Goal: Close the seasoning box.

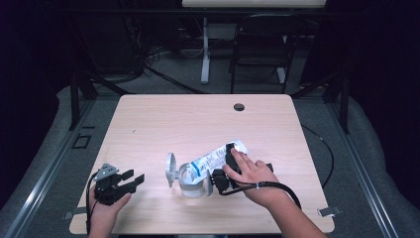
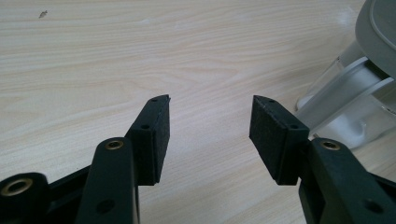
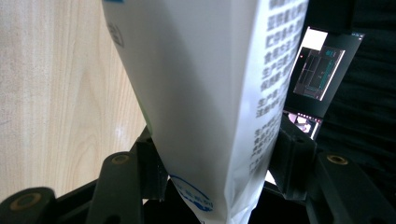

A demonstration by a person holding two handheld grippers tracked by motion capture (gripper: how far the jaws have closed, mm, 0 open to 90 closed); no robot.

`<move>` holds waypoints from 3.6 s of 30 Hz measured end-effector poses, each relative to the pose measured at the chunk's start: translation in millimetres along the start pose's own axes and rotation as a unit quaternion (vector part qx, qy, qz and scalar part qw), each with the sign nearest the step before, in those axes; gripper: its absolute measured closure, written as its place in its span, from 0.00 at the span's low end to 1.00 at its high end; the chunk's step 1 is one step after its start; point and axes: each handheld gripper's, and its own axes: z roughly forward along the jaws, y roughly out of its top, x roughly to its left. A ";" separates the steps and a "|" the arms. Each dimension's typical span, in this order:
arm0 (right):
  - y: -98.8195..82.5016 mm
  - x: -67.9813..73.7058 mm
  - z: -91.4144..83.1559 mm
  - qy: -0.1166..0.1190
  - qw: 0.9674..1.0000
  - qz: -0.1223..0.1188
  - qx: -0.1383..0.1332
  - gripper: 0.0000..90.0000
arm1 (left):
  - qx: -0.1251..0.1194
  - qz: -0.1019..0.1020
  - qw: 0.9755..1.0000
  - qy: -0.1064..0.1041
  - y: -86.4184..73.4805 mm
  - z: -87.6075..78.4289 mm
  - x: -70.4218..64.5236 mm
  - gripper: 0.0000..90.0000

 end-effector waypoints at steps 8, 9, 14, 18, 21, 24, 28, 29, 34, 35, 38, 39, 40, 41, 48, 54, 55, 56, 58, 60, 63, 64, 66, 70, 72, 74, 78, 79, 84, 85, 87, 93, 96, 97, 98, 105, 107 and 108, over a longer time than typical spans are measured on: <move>0.5 -0.6 -0.6 -0.003 1.000 -0.007 0.000 0.53 | -0.002 -0.001 1.000 0.001 -0.1 -0.4 0.0 0.54; 0.6 -0.9 -0.8 -0.003 1.000 -0.007 0.001 0.53 | -0.002 -0.001 1.000 0.000 0.0 -0.4 -0.1 0.54; 0.6 -1.3 -0.9 -0.004 1.000 -0.008 -0.002 0.53 | -0.002 -0.001 1.000 0.000 0.1 -0.6 -0.4 0.54; 0.7 -1.3 -1.5 -0.008 1.000 -0.011 -0.002 0.53 | -0.002 -0.001 1.000 0.000 0.3 -0.7 -0.6 0.54; 0.8 -1.5 -2.1 -0.010 1.000 -0.012 0.001 0.54 | -0.002 -0.001 1.000 0.000 0.2 -0.6 -0.5 0.54; 0.6 -1.6 -2.3 -0.008 1.000 -0.012 0.000 0.54 | -0.001 -0.002 1.000 0.000 0.2 -0.9 -0.2 0.54; 0.7 -1.8 -2.8 -0.009 1.000 -0.012 0.001 0.55 | -0.002 -0.002 1.000 0.000 0.2 -0.7 -0.3 0.54; 0.7 -2.0 -3.0 -0.009 1.000 -0.013 0.001 0.55 | -0.002 -0.001 1.000 0.000 0.2 -0.7 -0.3 0.54; 0.7 -2.5 -3.3 -0.009 1.000 -0.015 0.001 0.55 | -0.003 -0.002 1.000 0.000 0.2 -0.7 -0.3 0.54; 0.8 -2.5 -3.3 -0.010 1.000 -0.015 0.001 0.55 | -0.003 -0.002 1.000 0.000 0.2 -0.8 -0.3 0.54; 0.8 -2.4 -3.4 -0.010 1.000 -0.016 0.001 0.56 | -0.001 -0.002 1.000 0.000 0.2 -0.8 0.0 0.54; 0.8 -2.3 -3.4 -0.010 1.000 -0.016 0.000 0.56 | -0.002 -0.002 1.000 -0.001 0.1 -0.7 0.1 0.54; 0.8 -2.5 -3.6 -0.009 1.000 -0.017 0.001 0.56 | -0.002 -0.002 1.000 -0.001 0.1 -0.7 0.2 0.54; 0.8 -2.4 -3.4 -0.010 1.000 -0.016 0.000 0.56 | -0.002 -0.002 1.000 -0.001 0.1 -0.7 0.2 0.54; 1.1 -2.5 -3.7 -0.011 1.000 -0.018 -0.001 0.56 | -0.002 -0.002 1.000 0.000 0.2 -1.0 0.1 0.54; 1.1 -2.9 -4.1 -0.011 1.000 -0.018 -0.001 0.57 | -0.003 -0.002 1.000 -0.001 0.2 -0.9 0.0 0.54; 1.1 -3.0 -4.0 -0.011 1.000 -0.019 -0.002 0.57 | -0.002 -0.002 1.000 0.000 0.2 -1.0 0.0 0.54; 1.2 -3.1 -4.0 -0.011 1.000 -0.019 -0.002 0.57 | -0.002 -0.001 1.000 0.000 0.3 -1.0 0.0 0.54; 1.5 -3.3 -4.5 -0.013 1.000 -0.022 0.000 0.57 | -0.001 -0.001 1.000 0.000 0.2 -0.9 0.0 0.54; 1.9 -3.8 -5.1 -0.014 1.000 -0.026 0.004 0.57 | -0.002 -0.002 1.000 -0.001 0.1 -0.7 0.2 0.54; 1.7 -3.3 -4.5 -0.014 1.000 -0.024 0.001 0.57 | -0.003 -0.002 1.000 -0.001 0.0 -0.7 0.2 0.54; 1.8 -3.2 -4.6 -0.015 1.000 -0.024 0.001 0.58 | -0.002 -0.002 1.000 0.000 0.1 -0.9 0.1 0.54; 1.9 -3.4 -4.6 -0.015 1.000 -0.025 0.000 0.58 | 0.000 -0.001 1.000 -0.001 0.2 -1.1 0.4 0.54; 2.1 -2.9 -4.6 -0.016 1.000 -0.024 0.000 0.58 | -0.003 -0.002 1.000 0.000 0.0 -0.6 0.0 0.54; 2.1 -2.9 -4.6 -0.015 1.000 -0.025 -0.001 0.58 | -0.003 -0.002 1.000 0.001 0.0 -0.6 -0.1 0.54; 2.1 -2.8 -4.6 -0.016 1.000 -0.025 -0.001 0.58 | -0.003 -0.002 1.000 0.000 -0.1 -0.6 0.0 0.54; 2.1 -2.5 -4.6 -0.018 0.999 -0.028 -0.003 0.58 | -0.002 -0.002 1.000 0.002 -0.1 -0.7 0.2 0.54; 2.1 -2.6 -4.7 -0.018 0.999 -0.028 -0.002 0.58 | -0.001 -0.002 1.000 -0.001 -0.1 -0.8 0.6 0.54; 2.2 -2.6 -4.8 -0.018 0.999 -0.029 -0.002 0.59 | -0.001 -0.002 1.000 -0.001 -0.1 -0.9 0.7 0.54; 2.2 -2.6 -4.9 -0.018 0.999 -0.029 -0.002 0.59 | -0.001 -0.002 1.000 -0.001 -0.1 -0.9 0.7 0.54; 2.2 -2.8 -5.0 -0.018 0.999 -0.030 -0.002 0.59 | -0.001 -0.002 1.000 -0.001 -0.1 -0.8 0.7 0.54; 2.7 -3.1 -5.8 -0.020 0.999 -0.032 0.000 0.59 | -0.002 -0.003 1.000 0.000 0.5 -1.6 0.3 0.54; 3.0 -3.1 -5.8 -0.018 0.999 -0.033 0.000 0.60 | -0.006 -0.006 1.000 0.001 1.1 -2.0 0.4 0.54; 3.0 -3.3 -5.7 -0.018 0.999 -0.033 0.000 0.60 | -0.004 -0.005 1.000 0.001 1.4 -2.6 0.6 0.54; 3.0 -3.6 -5.8 -0.018 0.999 -0.034 -0.001 0.60 | -0.005 -0.006 1.000 0.002 1.4 -2.6 0.6 0.54; 3.8 -4.1 -7.7 -0.022 0.999 -0.042 0.003 0.61 | -0.009 -0.008 1.000 0.003 2.2 -3.4 -0.1 0.54; 4.2 -4.0 -8.2 -0.022 0.999 -0.041 0.004 0.61 | -0.008 -0.007 1.000 0.003 2.5 -2.7 -0.5 0.54; 4.4 -3.6 -8.2 -0.024 0.999 -0.041 0.004 0.61 | -0.005 -0.006 1.000 0.001 2.9 -2.6 -0.5 0.54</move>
